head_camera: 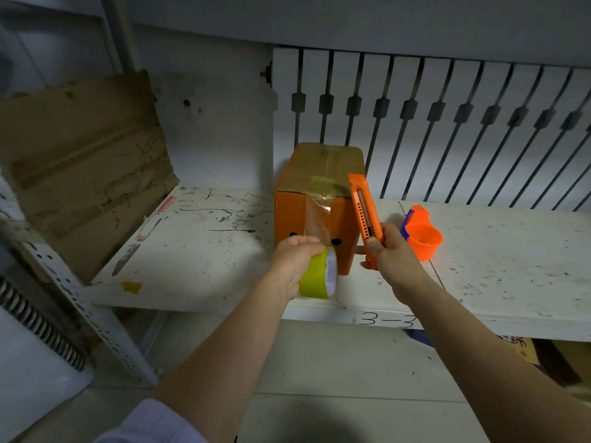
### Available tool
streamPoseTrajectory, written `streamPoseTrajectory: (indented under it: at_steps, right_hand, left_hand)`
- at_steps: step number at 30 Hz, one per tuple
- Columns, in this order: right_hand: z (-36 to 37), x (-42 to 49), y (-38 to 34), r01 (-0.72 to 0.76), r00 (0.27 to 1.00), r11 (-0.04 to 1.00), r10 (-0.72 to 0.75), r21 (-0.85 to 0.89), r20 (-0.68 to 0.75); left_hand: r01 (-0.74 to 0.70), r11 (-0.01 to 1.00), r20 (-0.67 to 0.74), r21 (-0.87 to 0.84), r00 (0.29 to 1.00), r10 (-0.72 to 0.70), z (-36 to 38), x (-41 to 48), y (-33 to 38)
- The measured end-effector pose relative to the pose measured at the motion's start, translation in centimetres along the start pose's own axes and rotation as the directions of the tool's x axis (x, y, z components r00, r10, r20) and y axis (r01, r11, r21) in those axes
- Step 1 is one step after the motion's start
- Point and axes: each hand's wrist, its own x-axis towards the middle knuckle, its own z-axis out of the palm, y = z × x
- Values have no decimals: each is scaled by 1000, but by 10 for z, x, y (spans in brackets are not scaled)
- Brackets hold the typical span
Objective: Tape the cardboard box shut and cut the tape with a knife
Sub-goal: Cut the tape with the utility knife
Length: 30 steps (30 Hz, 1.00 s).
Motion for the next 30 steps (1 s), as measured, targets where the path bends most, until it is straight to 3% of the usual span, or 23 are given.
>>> streamPoseTrajectory:
  at_steps: [7,11,16,19,23,26,30]
  right_hand:
    - [-10,-1,-3,40,997,997,-35,-73,69]
    - [-19,-7,-2,97,986,968,-62,-231,154]
    - [-33,-8,-6,131,988,907,-86,-401,128]
    - [-41,-9,-15,159,987,791,-117,-591,109]
    - [-44,-11,-28,196,969,484,-227,-853,94]
    - [-42,-11,-34,213,944,340,-315,-916,102]
    - [-36,-13,-43,253,917,257,-373,-933,146]
  left_hand:
    - [-6,1000,-35,10,999,6,-2,5,-7]
    - [-1,1000,-61,-6,998,1,1,6,-8]
    - [29,995,-119,-92,992,-40,4,5,-7]
    - [35,997,-162,-70,986,-46,6,4,-5]
    - [36,999,-231,-27,972,-42,9,-1,0]
    - [6,1000,-272,19,962,-1,10,-2,1]
    - [-38,996,-322,84,945,63,12,-4,1]
